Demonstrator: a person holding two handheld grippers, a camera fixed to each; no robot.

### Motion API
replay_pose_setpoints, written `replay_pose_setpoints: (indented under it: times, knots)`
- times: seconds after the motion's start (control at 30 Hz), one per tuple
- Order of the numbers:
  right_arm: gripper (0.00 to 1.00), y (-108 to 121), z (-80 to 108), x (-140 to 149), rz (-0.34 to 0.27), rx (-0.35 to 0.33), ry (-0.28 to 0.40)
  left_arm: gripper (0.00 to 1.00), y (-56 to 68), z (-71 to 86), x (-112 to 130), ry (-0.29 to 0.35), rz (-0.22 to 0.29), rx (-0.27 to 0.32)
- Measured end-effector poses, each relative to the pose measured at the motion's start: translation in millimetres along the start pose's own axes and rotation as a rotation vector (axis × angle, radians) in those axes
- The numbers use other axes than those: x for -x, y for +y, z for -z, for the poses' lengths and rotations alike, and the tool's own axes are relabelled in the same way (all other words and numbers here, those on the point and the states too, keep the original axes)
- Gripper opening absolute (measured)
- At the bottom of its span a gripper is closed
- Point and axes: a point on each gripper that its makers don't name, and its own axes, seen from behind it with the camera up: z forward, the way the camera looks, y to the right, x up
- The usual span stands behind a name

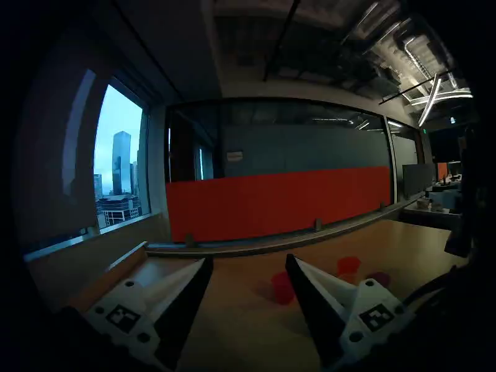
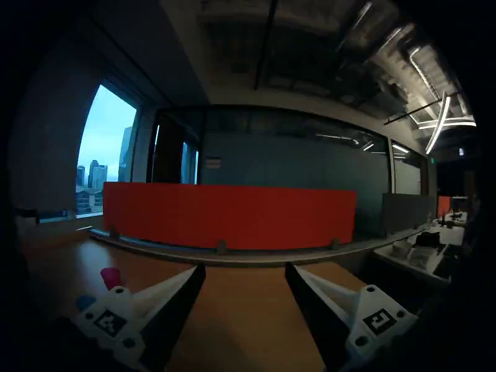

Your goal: Pour water

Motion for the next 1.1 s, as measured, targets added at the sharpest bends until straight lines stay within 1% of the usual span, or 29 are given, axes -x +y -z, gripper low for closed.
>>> replay_pose_setpoints:
  times: [0.1, 0.2, 0.3, 0.6, 0.8, 1.1]
  knots:
    - [0.99, 3, 2.2, 1, -0.01, -0.001, 0.0, 0.86, 1.6, -0.1, 2, -0.003, -0.007, 0.001]
    - [0.99, 11, 2.6, 1, -0.023, 0.015, 0.002, 0.86, 0.7, -1.0, 3, -0.001, -0.014, -0.013]
    - [0.99, 16, 2.4, 1, -0.036, 0.027, 0.011, 0.86, 0.2, -2.1, 5, 0.003, -0.01, -0.026]
    - [0.99, 18, -1.1, 3, -0.072, 0.022, 0.017, 0.86, 0.5, -5.6, 21, 0.007, 0.031, -0.065]
    - [0.99, 13, 0.1, 6, -0.063, 0.017, 0.009, 0.86, -2.1, -7.5, 38, 0.004, 0.029, -0.113]
    - [0.99, 20, 1.6, 14, -0.051, 0.039, -0.007, 0.86, -10.0, -12.1, 68, -0.009, 0.01, -0.169]
